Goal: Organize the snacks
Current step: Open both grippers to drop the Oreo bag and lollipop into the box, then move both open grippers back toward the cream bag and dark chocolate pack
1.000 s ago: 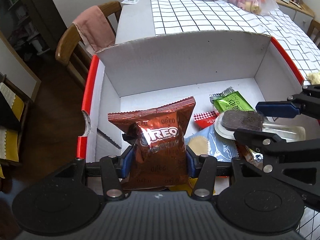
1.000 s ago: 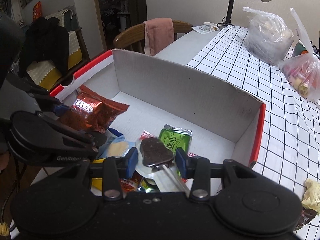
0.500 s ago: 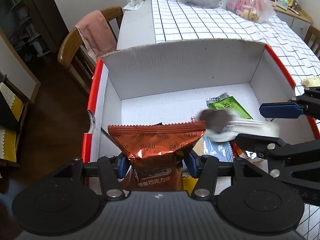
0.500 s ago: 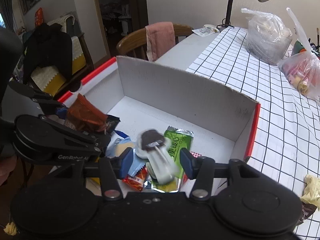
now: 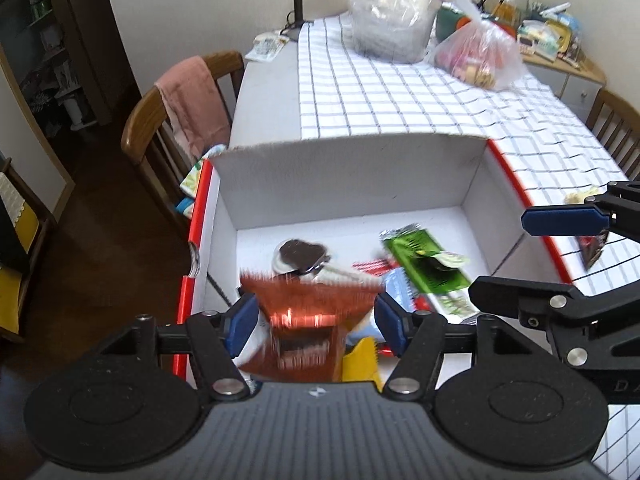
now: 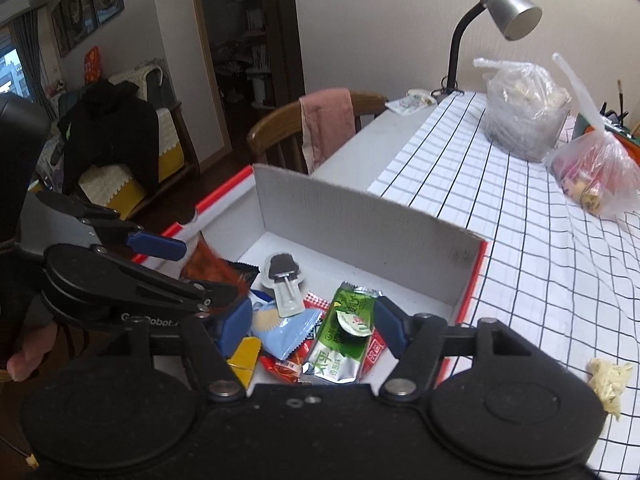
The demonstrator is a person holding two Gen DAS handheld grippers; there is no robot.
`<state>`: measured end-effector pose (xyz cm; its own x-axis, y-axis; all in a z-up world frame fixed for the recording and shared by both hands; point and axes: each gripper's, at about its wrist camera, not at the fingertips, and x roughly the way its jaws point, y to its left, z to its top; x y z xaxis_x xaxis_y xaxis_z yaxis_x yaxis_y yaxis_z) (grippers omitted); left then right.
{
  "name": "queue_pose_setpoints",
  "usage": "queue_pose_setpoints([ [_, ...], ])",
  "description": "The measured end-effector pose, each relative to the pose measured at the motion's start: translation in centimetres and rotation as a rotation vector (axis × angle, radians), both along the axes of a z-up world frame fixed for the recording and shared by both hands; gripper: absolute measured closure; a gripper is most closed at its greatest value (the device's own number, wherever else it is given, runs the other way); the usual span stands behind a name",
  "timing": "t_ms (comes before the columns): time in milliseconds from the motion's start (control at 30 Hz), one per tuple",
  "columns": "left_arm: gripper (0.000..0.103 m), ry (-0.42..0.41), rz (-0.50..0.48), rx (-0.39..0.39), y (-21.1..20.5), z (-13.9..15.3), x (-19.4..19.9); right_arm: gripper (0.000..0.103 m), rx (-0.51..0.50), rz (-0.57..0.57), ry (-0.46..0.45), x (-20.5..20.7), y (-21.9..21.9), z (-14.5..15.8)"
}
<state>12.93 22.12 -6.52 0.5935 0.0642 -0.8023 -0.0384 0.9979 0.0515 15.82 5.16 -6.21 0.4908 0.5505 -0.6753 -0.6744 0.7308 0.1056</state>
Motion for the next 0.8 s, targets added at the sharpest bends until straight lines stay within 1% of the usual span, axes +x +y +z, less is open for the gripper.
queue_pose_setpoints([
  [67,0.039,-0.018,-0.007,-0.009,-0.4,0.6,-0.3,0.031,0.014,-0.004,-0.011,-0.3,-0.7,0.6],
  [133,0.036,-0.038,-0.012,-0.019,-0.9,1.2,-0.7,0.026,0.027,-0.012,-0.021,-0.5,-1.4,1.1],
  [233,0.033,-0.071,-0.02,-0.032,-1.8,2.1,-1.1,0.023,0.042,-0.02,-0.034,-0.8,-2.6,1.8],
  [400,0.032,-0.119,-0.038,-0.039,-3.9,3.3,-1.3,0.02,0.064,-0.038,-0.064,-1.2,-5.1,3.0],
  [500,0.028,-0.144,-0.047,-0.053,-5.2,3.8,-1.2,0.017,0.078,-0.059,-0.08,-1.2,-7.0,3.4],
  [567,0.027,-0.152,-0.059,-0.06,-6.4,3.9,-1.0,0.014,0.087,-0.076,-0.083,-1.0,-8.5,3.6],
  [700,0.027,-0.157,-0.068,-0.073,-8.9,3.9,-0.4,0.011,0.091,-0.098,-0.084,-0.6,-11.1,3.6],
  [800,0.027,-0.165,-0.076,-0.087,-11.1,4.0,0.0,0.005,0.091,-0.12,-0.09,-0.4,-13.4,3.4],
])
